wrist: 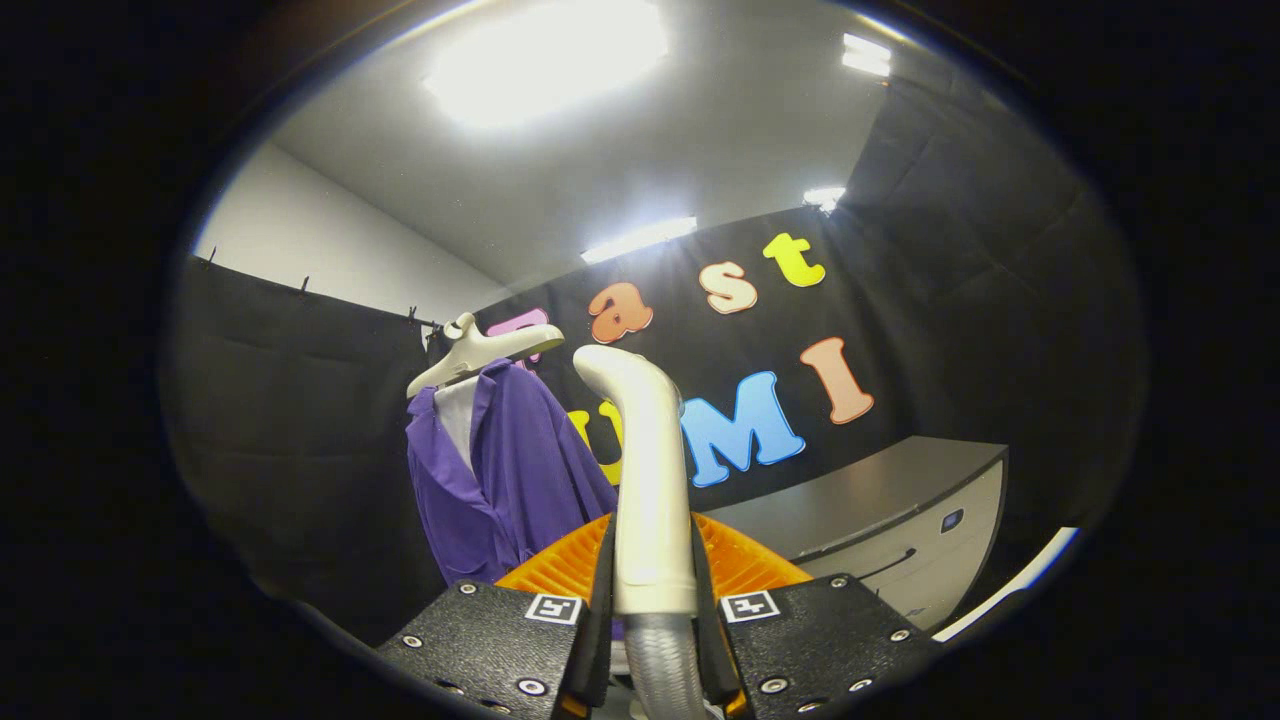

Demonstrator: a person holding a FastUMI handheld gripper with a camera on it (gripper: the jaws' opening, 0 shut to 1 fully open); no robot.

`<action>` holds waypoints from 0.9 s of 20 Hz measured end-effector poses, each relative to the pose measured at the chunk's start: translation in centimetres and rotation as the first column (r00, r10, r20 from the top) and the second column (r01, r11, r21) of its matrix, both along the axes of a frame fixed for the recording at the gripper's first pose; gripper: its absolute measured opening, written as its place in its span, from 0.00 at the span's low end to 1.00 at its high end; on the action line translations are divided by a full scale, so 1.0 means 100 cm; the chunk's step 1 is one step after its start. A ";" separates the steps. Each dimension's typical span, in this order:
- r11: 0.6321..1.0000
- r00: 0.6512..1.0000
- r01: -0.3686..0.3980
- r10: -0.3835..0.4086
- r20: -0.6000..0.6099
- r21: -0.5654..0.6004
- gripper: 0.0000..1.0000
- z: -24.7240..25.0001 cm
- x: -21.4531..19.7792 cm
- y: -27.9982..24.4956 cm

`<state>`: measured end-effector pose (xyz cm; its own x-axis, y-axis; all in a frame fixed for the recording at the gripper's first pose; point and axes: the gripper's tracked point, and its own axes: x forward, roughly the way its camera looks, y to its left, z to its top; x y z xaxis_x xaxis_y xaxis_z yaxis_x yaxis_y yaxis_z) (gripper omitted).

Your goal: Iron the clothes twice with a garment steamer, once on the left side and once on the right side.

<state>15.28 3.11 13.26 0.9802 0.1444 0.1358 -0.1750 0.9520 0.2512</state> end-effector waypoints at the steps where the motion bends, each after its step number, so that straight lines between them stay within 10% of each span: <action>1: 1.000 1.000 -0.008 0.008 0.015 -0.002 0.36 0.007 0.004 0.004; 18: 0.982 0.977 -0.177 0.183 0.108 -0.058 0.37 0.089 0.125 0.118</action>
<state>27.76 14.87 22.15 0.9164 0.3259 0.2322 -0.3691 0.9126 0.1756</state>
